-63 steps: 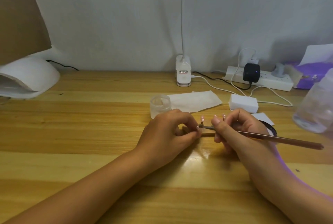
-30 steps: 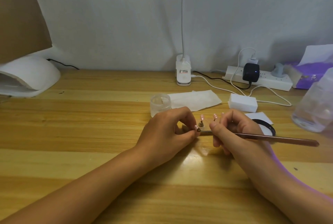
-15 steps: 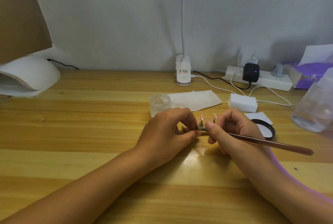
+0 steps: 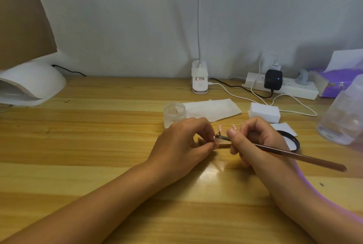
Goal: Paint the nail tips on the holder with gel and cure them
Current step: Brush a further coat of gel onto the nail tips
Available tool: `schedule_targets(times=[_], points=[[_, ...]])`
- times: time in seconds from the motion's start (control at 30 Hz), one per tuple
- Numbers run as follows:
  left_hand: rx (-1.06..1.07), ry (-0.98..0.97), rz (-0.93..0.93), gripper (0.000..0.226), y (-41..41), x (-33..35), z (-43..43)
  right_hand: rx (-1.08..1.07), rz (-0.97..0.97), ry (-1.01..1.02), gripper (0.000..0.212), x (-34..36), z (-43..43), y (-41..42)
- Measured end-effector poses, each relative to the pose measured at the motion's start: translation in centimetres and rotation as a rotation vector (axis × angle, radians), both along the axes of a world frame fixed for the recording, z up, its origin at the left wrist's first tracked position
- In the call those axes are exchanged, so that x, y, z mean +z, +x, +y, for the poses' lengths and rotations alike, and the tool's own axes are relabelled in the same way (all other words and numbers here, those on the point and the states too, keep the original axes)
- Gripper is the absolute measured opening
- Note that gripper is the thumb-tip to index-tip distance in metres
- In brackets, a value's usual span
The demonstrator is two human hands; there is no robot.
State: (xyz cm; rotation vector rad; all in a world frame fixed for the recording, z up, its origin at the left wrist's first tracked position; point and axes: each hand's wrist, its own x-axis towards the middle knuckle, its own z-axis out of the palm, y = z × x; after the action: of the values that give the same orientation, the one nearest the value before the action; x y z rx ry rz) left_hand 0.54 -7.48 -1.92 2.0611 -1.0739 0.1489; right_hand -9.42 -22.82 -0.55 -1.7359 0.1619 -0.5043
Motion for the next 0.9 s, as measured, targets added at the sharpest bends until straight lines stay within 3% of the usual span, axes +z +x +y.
schedule_targets(times=[0.37, 0.6, 0.9], points=[[0.008, -0.009, 0.0, 0.011, -0.16, 0.07, -0.03, -0.016, 0.025, -0.09, 0.016, -0.4, -0.37, 0.03], [0.054, -0.035, 0.073, 0.009, 0.01, 0.07, -0.02, -0.077, -0.08, 0.151, 0.022, 0.02, -0.53, -0.24], [0.125, 0.039, 0.113, 0.01, 0.29, 0.16, -0.24, -0.063, -0.074, 0.159, 0.017, 0.16, -0.39, -0.27]])
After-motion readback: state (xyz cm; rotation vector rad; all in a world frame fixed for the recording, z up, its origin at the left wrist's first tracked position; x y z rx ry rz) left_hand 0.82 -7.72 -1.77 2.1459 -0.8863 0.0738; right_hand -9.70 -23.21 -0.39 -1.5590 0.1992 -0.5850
